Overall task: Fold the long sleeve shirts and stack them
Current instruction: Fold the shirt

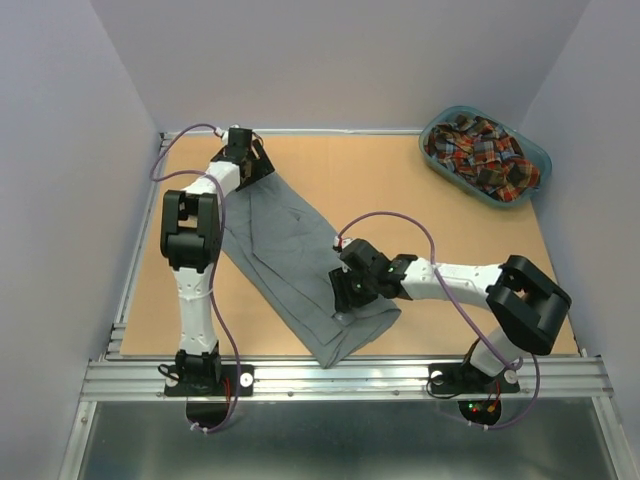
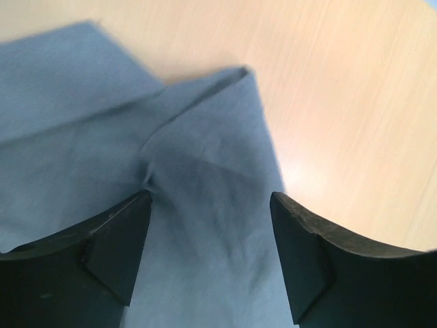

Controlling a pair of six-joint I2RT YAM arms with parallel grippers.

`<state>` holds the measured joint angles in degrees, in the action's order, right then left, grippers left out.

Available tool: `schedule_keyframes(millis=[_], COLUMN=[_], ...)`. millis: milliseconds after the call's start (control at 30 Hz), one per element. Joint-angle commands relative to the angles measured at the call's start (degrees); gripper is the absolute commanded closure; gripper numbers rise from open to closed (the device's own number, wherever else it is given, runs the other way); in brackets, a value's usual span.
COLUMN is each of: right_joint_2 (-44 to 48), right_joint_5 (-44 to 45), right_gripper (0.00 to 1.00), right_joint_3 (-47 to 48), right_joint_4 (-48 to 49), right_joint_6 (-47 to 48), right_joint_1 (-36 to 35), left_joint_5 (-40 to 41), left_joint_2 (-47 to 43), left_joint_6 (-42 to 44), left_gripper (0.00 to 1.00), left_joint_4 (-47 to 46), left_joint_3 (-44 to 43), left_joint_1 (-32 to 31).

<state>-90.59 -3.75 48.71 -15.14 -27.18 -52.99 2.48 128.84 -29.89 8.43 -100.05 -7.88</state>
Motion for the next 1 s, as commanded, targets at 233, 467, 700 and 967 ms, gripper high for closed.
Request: schedule_keyframes(millis=[233, 467, 700, 967], right_joint_2=[7.79, 6.92, 3.14, -0.2], right_joint_5=[12.01, 11.84, 7.09, -0.02], right_gripper=[0.38, 0.42, 0.43, 0.44], right_joint_3=[3.15, 2.71, 2.71, 0.43], right_joint_4=[-5.96, -5.87, -5.87, -5.43], right_joint_6=[7.14, 11.0, 12.33, 10.84], right_joint_1=[1.92, 4.3, 4.74, 4.74], left_joint_5=[16.24, 10.97, 11.23, 13.08], left_joint_2=[-34.76, -39.98, -38.14, -26.1], left_joint_6=[-7.98, -11.41, -11.86, -10.01], left_gripper=[0.11, 0.14, 0.15, 0.18], left_joint_4=[5.73, 0.55, -1.92, -0.25], left_joint_3=[22.56, 41.94, 46.88, 38.28], left_joint_1=[0.15, -1.7, -4.86, -4.87])
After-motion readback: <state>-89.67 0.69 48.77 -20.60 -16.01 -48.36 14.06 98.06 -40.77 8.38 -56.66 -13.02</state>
